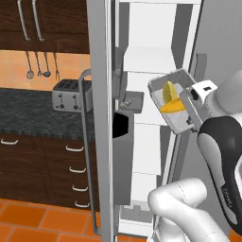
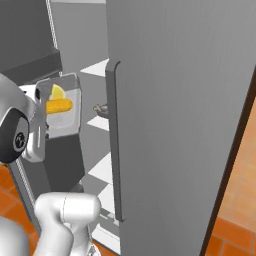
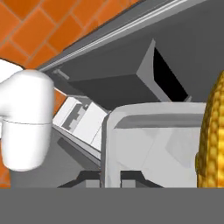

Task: Take the meat container that has the fish and place it on the second highest rack of the freezer. Then take the vegetable container that has the lemon wedge and corn and place it on the highest rack of the freezer.

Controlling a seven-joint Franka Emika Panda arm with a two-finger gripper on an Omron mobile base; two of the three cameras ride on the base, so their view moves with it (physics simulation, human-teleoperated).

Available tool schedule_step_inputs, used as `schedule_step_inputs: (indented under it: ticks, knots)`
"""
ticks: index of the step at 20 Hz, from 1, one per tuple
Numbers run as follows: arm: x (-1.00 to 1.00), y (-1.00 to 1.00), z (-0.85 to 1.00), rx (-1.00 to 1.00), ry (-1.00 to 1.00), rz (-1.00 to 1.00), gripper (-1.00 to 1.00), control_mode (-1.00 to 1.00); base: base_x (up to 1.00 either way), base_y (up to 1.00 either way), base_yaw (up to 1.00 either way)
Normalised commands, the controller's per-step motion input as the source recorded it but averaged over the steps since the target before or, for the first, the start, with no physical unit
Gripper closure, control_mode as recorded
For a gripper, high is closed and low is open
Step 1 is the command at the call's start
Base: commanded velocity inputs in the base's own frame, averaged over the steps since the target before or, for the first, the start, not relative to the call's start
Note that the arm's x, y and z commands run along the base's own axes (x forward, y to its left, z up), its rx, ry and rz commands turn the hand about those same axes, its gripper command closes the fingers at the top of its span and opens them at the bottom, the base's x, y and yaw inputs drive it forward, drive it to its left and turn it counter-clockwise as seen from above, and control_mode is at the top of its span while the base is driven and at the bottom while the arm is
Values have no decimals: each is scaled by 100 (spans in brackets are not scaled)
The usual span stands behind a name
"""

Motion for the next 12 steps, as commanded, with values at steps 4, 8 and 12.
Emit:
schedule_step_inputs:
  ticks: [4,8,12]
  knots:
    - [58,46,37,2,-9,-11,100,-100,0,0,0]
    - [79,6,27,6,-1,-10,100,-100,0,0,0]
    - [72,-3,3,7,-7,-10,100,-100,0,0,0]
